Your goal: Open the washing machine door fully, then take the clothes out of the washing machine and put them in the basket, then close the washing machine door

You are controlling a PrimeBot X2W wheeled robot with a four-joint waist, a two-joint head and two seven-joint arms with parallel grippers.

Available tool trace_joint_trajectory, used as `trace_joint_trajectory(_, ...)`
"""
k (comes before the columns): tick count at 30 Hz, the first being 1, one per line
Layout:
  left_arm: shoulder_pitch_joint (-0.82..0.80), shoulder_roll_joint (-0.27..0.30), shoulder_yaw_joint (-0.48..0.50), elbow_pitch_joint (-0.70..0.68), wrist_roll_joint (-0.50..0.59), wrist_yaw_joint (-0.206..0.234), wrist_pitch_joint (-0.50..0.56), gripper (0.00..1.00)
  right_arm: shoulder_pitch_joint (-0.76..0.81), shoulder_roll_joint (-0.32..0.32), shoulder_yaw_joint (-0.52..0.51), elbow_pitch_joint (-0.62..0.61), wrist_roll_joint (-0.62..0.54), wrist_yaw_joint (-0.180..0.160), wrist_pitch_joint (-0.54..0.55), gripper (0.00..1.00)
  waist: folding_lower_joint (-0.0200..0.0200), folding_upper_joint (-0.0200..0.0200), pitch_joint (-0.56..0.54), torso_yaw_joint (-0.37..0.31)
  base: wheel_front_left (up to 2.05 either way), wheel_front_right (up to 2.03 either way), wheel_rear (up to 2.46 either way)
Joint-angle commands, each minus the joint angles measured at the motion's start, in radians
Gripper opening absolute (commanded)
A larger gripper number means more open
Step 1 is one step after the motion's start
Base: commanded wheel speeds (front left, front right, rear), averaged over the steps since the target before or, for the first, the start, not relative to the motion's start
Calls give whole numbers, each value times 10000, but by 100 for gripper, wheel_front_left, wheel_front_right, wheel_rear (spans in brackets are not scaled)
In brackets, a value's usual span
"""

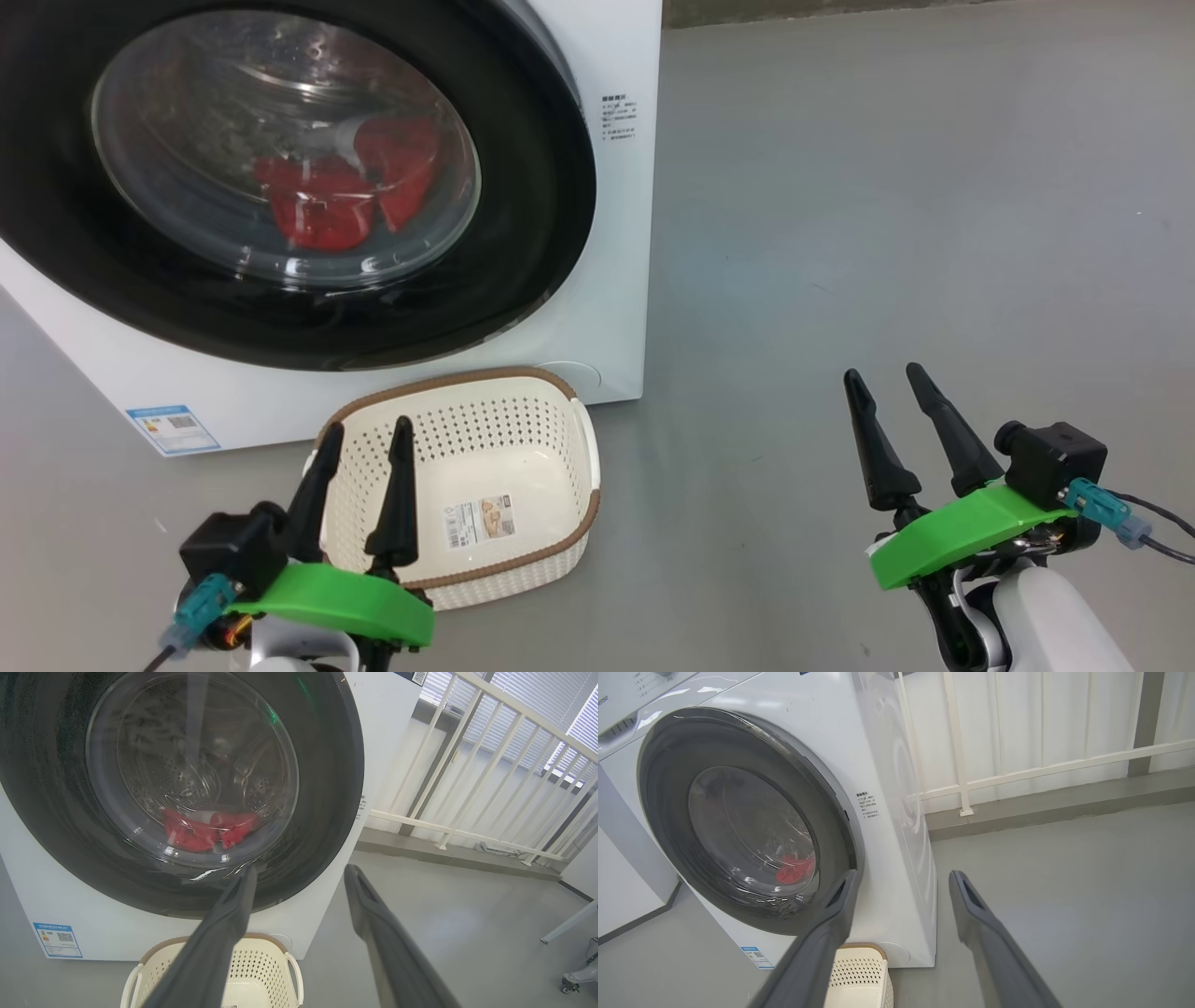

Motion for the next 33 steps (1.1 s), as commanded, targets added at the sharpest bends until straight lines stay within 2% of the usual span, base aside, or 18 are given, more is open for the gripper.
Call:
trace_joint_trajectory(1, -466, 193, 211, -285, 389, 109, -165, 100, -559, -91, 209, -262, -389, 5, -169, 100, -1, 0, -7, -4, 0, 0, 0)
trace_joint_trajectory(17, -763, 221, -37, -168, 2037, 356, -641, 100, -984, -133, 567, 71, -2001, 6, -641, 100, -1, 0, 18, -60, 0, 0, 0)
trace_joint_trajectory(33, -788, 221, -80, 120, 1919, 385, -644, 100, -939, -133, 616, 151, -2035, 6, -644, 100, -1, 0, -36, -14, 0, 0, 0)
